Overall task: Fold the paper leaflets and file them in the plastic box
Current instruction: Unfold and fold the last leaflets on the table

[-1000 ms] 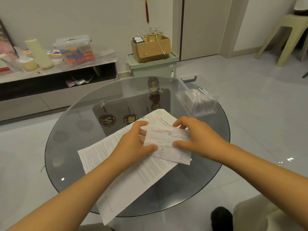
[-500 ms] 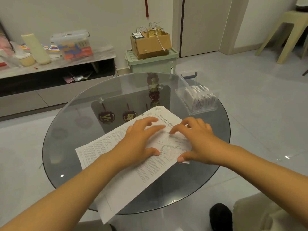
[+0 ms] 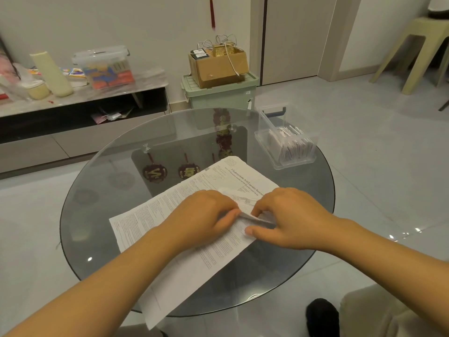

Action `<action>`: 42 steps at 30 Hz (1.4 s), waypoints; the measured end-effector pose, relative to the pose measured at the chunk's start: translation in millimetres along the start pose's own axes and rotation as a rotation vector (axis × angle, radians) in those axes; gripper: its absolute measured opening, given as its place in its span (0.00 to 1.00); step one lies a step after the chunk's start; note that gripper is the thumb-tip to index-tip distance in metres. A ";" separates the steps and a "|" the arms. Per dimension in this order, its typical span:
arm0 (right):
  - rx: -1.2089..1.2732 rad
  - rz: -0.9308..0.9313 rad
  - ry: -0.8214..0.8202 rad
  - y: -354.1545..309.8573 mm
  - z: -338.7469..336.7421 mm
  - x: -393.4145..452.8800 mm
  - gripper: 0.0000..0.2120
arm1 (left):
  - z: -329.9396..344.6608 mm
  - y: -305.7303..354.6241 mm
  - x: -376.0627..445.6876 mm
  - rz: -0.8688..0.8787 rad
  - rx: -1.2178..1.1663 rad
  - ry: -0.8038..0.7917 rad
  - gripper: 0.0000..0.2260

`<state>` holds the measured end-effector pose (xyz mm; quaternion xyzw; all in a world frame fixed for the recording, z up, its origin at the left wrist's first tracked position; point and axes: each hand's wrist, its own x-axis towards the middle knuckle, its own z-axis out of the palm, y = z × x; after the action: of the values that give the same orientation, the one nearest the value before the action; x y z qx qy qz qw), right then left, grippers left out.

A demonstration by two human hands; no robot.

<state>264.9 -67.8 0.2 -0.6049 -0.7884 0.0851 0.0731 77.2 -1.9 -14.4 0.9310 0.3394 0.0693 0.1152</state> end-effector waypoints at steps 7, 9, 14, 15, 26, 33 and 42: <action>0.183 0.234 0.027 4.5 5.1 11.7 0.06 | 7.6 -1.5 9.3 -0.221 -0.218 0.133 0.10; 0.220 0.288 0.014 5.5 7.1 12.8 0.15 | 11.4 -0.4 13.7 -0.263 -0.258 0.138 0.17; 0.133 0.269 -0.017 9.2 9.0 14.2 0.26 | 16.7 -2.2 22.4 -0.361 -0.310 0.113 0.26; 0.110 0.252 -0.034 11.2 8.0 14.4 0.25 | 16.8 -3.5 23.6 -0.372 -0.317 0.112 0.26; 0.161 0.144 -0.222 20.6 -5.0 3.0 0.26 | 11.9 -0.4 17.6 -0.145 -0.031 0.138 0.07; 0.165 0.048 -0.239 14.1 -8.3 -9.0 0.16 | 13.6 6.8 5.7 -0.019 -0.163 0.019 0.12; 0.419 0.067 -0.137 17.5 -18.5 -1.7 0.03 | 3.1 9.3 -1.4 -0.042 -0.198 -0.146 0.26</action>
<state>285.8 -64.1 14.3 -0.5953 -0.7360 0.2901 0.1404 82.5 -10.2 -15.1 0.9103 0.3409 0.0321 0.2326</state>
